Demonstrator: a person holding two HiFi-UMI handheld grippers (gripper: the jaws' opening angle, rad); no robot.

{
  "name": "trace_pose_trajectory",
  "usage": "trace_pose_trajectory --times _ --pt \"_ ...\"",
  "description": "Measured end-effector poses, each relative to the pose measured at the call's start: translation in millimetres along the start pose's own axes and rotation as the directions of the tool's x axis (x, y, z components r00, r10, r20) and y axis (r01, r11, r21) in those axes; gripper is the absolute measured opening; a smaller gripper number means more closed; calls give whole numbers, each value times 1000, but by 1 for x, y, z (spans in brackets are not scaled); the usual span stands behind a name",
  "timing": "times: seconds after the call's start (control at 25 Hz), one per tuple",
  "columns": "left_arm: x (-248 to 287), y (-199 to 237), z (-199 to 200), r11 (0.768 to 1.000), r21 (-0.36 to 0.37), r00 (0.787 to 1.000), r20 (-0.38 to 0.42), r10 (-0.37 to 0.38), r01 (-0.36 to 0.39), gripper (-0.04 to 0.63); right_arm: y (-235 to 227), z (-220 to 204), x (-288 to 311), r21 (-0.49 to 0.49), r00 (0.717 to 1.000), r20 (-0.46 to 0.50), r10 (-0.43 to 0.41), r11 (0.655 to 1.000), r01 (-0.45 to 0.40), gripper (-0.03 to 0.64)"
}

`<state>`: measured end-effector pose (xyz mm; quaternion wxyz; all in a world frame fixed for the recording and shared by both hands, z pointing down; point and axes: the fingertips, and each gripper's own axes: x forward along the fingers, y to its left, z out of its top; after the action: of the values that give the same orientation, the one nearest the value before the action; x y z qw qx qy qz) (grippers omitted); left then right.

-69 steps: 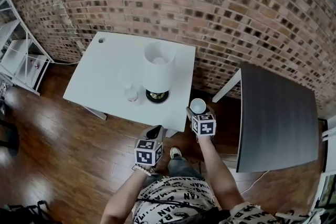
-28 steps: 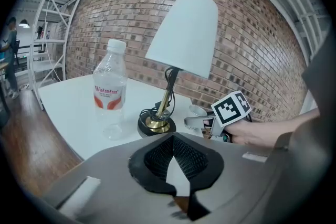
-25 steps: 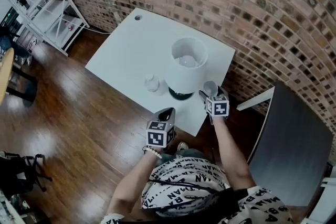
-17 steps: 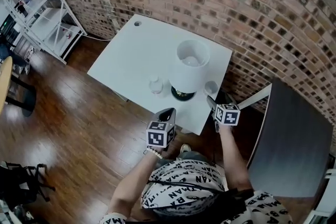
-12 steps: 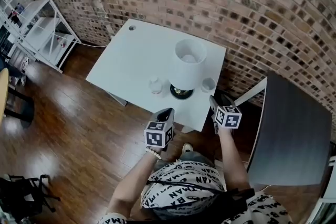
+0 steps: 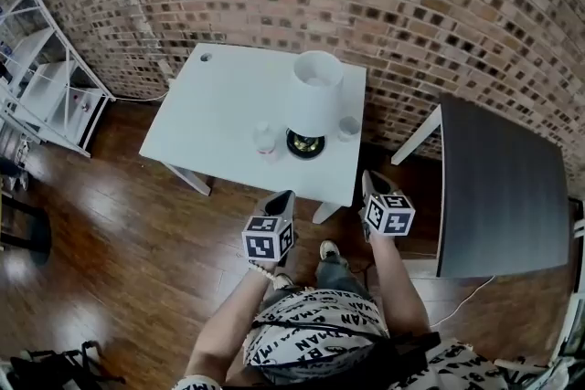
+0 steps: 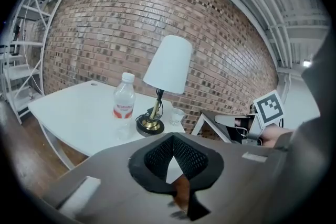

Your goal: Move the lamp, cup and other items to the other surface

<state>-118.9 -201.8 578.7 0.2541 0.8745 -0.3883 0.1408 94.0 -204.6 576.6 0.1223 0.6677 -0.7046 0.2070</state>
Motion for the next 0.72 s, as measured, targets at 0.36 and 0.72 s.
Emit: trace_pose_trajectory --times 0.36,0.72 --pt "-22 -15 -9 997 -2 997 3 -76 76 3 39 -39 -50 33 999 -41 6 999 -5 5" --pt "-14 -35 -2 996 12 996 27 -86 86 3 42 -13 -63 0 999 1 45 999 -45 5"
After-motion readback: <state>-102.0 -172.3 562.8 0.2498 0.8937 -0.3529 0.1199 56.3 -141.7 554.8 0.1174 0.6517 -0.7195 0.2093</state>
